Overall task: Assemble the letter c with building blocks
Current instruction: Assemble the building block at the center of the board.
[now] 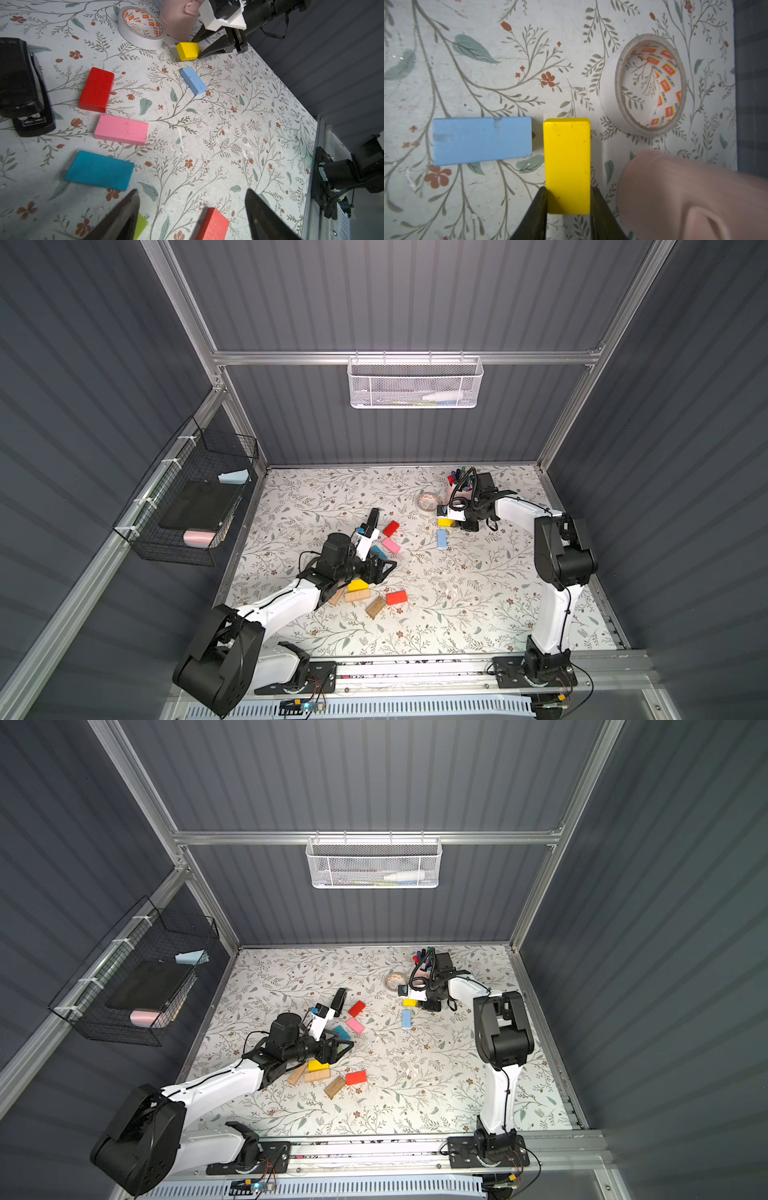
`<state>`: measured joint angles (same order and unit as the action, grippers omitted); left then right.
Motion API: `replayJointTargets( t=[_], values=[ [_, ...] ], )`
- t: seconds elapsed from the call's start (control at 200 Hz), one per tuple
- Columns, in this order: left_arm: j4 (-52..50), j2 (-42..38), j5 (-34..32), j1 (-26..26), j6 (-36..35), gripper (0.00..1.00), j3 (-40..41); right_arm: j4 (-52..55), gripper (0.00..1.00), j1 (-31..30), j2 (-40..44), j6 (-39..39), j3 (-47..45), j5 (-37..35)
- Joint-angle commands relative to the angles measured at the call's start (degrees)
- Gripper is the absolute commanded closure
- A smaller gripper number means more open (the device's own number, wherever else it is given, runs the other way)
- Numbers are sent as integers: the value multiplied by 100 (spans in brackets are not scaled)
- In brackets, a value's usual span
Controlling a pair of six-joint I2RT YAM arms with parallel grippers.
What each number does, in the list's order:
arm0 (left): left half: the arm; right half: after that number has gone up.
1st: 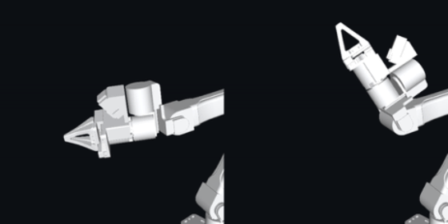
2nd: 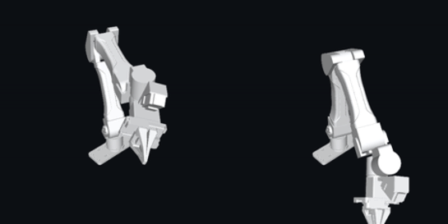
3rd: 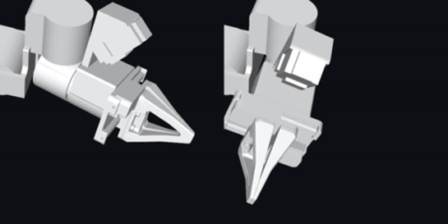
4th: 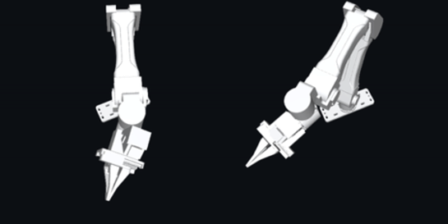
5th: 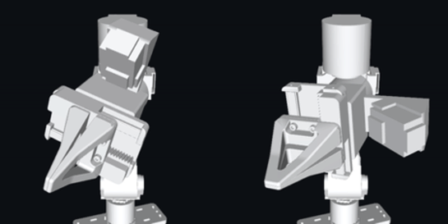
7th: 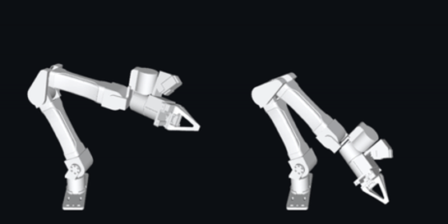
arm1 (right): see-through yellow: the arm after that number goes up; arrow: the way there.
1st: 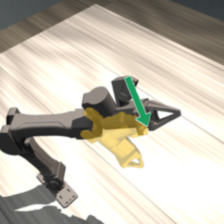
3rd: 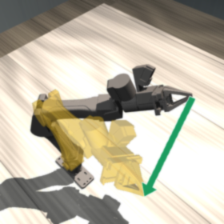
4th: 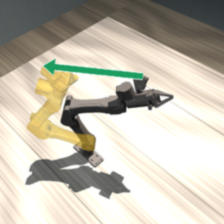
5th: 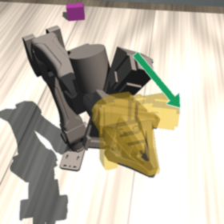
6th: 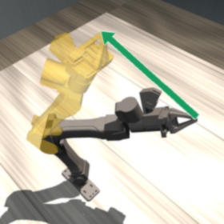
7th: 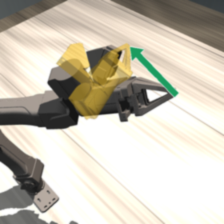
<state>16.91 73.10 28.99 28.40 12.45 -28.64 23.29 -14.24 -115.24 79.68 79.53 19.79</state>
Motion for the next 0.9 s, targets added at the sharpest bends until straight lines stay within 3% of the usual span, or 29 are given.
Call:
replayJointTargets(
  t=[0.0, 0.896],
  values=[
    [-132, 98, 18, 42, -136, 22, -157, 248, 79, -35, -85, -7, 142, 73],
    [-358, 161, -4, 38, -172, 22, -254, 190, 76, -97, -235, -28, 151, 6]
  ],
)
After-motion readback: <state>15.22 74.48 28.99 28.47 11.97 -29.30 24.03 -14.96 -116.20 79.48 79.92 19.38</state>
